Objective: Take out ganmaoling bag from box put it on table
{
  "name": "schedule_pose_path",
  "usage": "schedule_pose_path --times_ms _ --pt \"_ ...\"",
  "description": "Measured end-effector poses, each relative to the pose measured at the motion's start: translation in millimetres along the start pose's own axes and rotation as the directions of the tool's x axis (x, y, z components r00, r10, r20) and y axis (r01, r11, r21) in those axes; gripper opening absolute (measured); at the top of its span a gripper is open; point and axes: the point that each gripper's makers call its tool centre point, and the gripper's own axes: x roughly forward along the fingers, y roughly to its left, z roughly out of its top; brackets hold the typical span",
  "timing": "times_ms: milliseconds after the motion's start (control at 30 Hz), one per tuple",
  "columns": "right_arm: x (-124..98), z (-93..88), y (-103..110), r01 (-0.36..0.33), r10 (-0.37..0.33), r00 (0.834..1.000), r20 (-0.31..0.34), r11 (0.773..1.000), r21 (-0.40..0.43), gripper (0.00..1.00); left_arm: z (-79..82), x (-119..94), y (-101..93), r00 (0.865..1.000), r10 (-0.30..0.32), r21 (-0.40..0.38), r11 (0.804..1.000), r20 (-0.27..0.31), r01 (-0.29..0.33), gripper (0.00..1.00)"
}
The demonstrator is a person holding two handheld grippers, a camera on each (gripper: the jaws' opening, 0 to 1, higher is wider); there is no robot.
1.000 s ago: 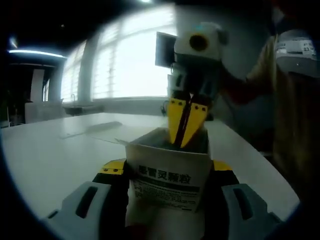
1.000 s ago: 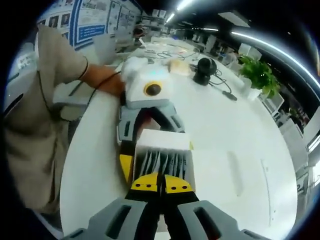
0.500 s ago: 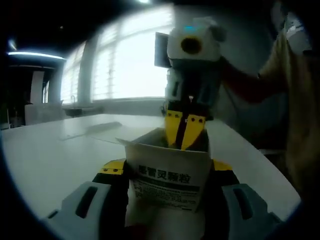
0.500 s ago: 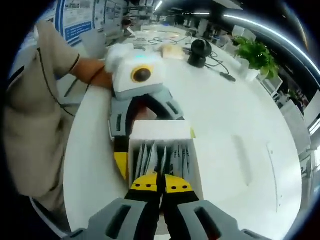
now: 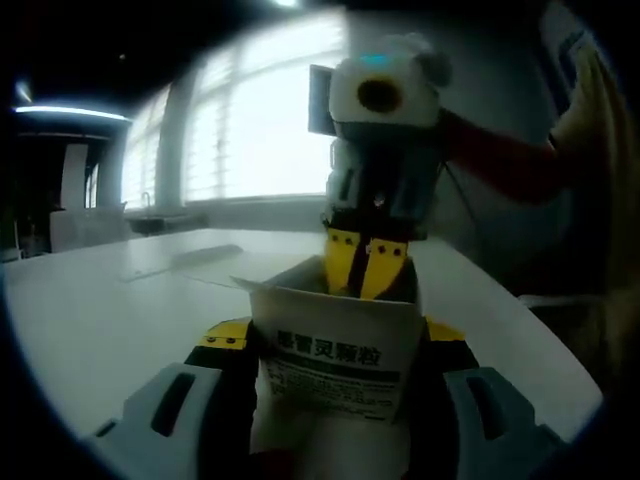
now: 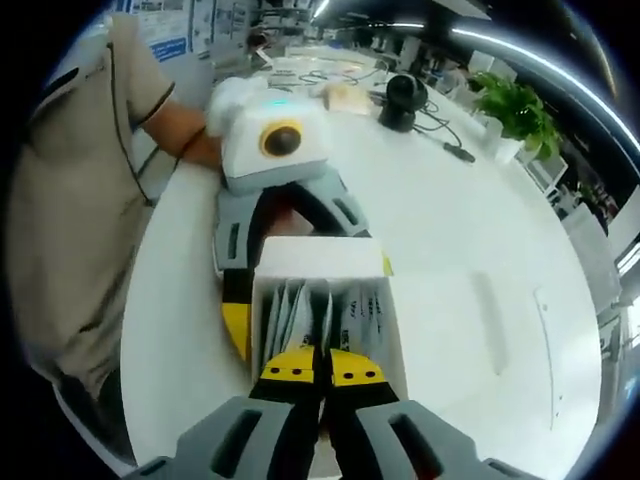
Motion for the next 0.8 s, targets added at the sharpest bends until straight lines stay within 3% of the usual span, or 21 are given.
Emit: schedule_pose_path --times_ms 367,633,800 --pt "3.3 -0.5 0.3 -0.026 0.025 1.000 -0.017 1.000 -0.011 0.00 0.6 0.1 -1.2 1.000 0.000 -0.004 1.000 -0.001 0.000 0.51" --pt "3.7 -1.2 0.8 0.009 -0.009 1.000 -0.022 1.000 0.019 0.00 0.9 0.5 -2.4 1.000 0.000 -0.007 1.000 -0.002 0.000 0.51" --pt "4.0 -0.1 1.4 0.025 -0.025 1.000 0.010 1.000 -0.012 0.00 0.3 0.2 -0.8 1.000 0.000 -0.006 1.000 -0.003 0.000 0.51"
